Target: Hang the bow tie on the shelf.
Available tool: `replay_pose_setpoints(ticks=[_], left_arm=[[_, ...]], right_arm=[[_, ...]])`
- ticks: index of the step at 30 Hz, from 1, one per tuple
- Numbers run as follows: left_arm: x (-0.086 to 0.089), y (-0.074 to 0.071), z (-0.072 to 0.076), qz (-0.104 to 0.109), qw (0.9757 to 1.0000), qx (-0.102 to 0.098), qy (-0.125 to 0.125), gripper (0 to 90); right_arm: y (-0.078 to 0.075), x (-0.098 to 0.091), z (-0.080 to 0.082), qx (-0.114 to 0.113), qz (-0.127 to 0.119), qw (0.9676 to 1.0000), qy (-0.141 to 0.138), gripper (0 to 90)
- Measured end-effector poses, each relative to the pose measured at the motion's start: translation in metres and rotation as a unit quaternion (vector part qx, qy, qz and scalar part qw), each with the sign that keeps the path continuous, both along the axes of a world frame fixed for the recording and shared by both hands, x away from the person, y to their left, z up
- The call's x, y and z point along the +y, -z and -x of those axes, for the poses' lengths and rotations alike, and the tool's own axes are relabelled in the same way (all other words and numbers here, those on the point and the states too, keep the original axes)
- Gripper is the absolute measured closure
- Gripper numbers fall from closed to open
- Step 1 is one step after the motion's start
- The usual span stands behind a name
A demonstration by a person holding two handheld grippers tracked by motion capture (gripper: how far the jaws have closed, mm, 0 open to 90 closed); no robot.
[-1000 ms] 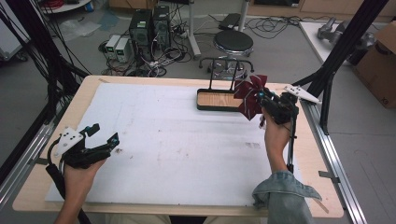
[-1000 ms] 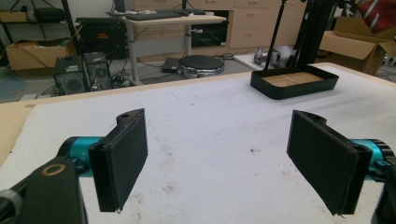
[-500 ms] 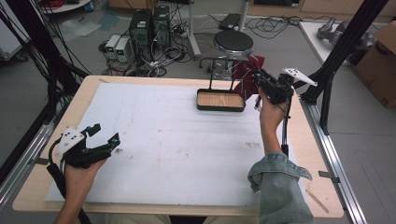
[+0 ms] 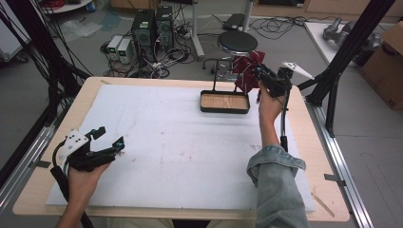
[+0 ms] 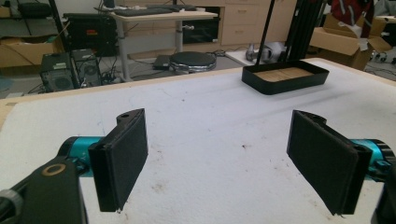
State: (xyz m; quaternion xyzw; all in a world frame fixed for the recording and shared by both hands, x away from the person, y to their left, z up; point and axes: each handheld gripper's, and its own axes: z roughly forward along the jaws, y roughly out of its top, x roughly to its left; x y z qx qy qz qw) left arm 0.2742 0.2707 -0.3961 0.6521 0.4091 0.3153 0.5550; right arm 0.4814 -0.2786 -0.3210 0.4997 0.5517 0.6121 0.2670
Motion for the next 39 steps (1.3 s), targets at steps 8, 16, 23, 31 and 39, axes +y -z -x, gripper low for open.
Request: replay_pose_setpoints(ticks=[8,16,23,31,39], left_arm=[[-0.003,0.001,0.000,-0.003,1.0000,0.001,0.007,20.6],[-0.004,0.002,0.000,-0.002,1.0000,0.004,0.009,20.6],[-0.005,0.003,0.000,-0.003,0.9999,0.005,0.010,20.6],[-0.007,0.003,0.000,-0.003,0.9999,0.005,0.011,20.7],[-0.008,0.005,0.000,-0.007,0.9999,0.008,0.012,20.7]], right_arm=[[0.012,0.008,-0.010,0.026,0.011,0.9985,-0.046,73.6],[0.018,0.000,-0.014,0.052,0.033,0.9965,-0.057,73.8],[0.021,-0.004,-0.016,0.059,0.038,0.9961,-0.054,73.8],[0.023,-0.001,-0.016,0.073,0.059,0.9942,-0.053,73.8],[0.026,-0.003,-0.018,0.085,0.070,0.9934,-0.032,71.5]])
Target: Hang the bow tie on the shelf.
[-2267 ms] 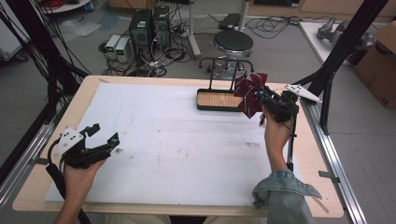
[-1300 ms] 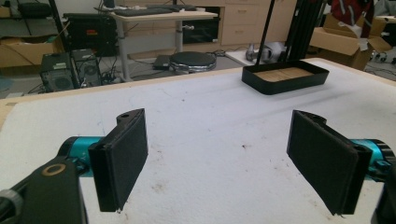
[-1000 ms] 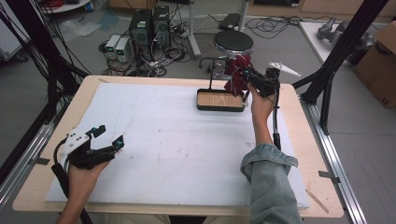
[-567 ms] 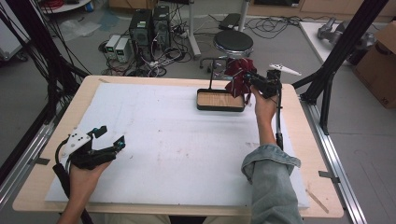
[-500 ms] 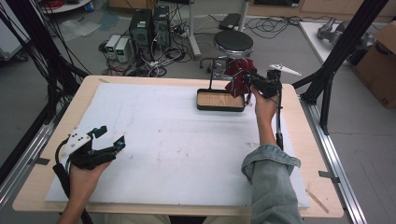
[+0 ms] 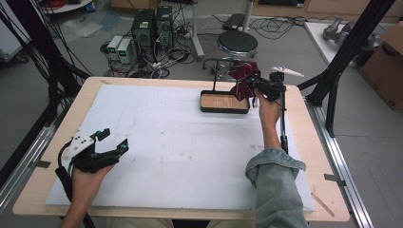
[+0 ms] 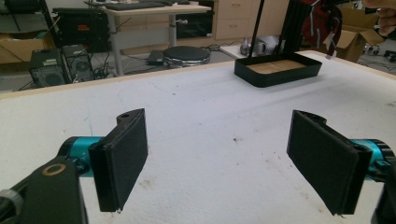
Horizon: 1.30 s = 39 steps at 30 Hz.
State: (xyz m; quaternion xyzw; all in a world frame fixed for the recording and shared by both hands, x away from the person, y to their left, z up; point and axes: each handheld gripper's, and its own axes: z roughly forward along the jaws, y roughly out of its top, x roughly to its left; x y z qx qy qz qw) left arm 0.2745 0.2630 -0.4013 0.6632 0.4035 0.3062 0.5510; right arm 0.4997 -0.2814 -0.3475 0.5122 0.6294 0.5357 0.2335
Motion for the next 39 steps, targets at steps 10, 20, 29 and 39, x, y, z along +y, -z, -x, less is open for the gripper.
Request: replay_pose_setpoints(ticks=[10,20,29,39], left_arm=[[0.000,0.000,0.000,0.001,1.0000,-0.001,0.000,20.7],[-0.002,0.000,0.000,-0.001,1.0000,0.000,0.001,20.7],[-0.003,0.000,0.001,-0.002,1.0000,-0.001,0.002,20.7],[-0.005,0.001,-0.001,-0.003,1.0000,0.000,0.000,20.7]], right_arm=[[0.001,0.005,0.004,0.007,0.021,0.9996,0.014,56.0],[-0.007,0.002,0.017,0.036,0.027,0.9989,0.010,41.1],[-0.024,-0.002,0.037,0.034,0.014,0.9993,0.004,36.1],[-0.041,-0.009,0.083,-0.021,0.014,0.9997,0.007,28.1]])
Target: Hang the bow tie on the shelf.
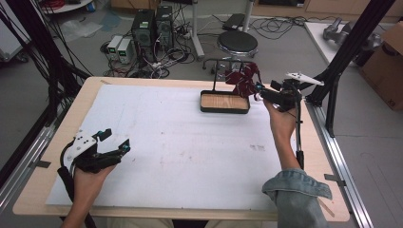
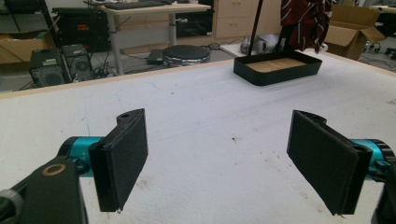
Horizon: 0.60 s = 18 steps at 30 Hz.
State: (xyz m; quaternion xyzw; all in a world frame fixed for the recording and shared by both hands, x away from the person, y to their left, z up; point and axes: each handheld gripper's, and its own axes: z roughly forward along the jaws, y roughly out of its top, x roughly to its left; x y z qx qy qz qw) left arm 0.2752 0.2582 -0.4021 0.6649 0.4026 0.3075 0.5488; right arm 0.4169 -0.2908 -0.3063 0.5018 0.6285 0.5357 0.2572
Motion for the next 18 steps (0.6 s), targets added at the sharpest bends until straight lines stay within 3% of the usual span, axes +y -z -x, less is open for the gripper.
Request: replay_pose_setpoints(ticks=[9,18], left_arm=[[-0.002,0.003,-0.001,-0.004,1.0000,0.003,-0.001,20.6],[-0.002,0.003,-0.001,-0.004,1.0000,0.002,-0.004,20.6]], right_arm=[[-0.008,-0.012,0.045,-0.038,0.012,0.9992,-0.002,21.6],[-0.008,-0.022,0.075,-0.067,0.011,0.9977,0.006,13.9]])
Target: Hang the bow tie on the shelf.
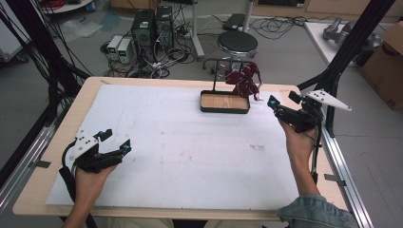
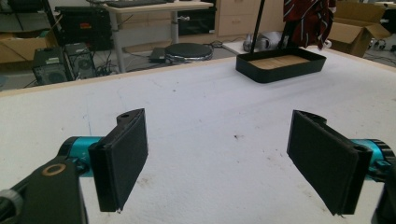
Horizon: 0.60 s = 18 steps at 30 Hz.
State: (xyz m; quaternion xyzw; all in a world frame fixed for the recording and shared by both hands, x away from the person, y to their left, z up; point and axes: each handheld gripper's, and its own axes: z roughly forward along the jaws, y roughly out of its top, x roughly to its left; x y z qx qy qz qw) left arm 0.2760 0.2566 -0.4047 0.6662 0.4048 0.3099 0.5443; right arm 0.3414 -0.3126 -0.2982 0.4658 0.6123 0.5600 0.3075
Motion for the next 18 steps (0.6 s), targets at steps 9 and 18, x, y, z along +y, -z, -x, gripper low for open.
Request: replay_pose_setpoints(ticks=[9,18], left_arm=[[0.001,-0.001,0.001,-0.001,1.0000,-0.001,0.000,20.6],[0.001,-0.001,0.002,0.000,1.0000,-0.002,-0.002,20.6]], right_arm=[[0.009,-0.005,0.027,-0.031,-0.002,0.9995,0.005,11.4],[0.027,-0.009,0.054,-0.060,-0.005,0.9981,0.007,10.9]])
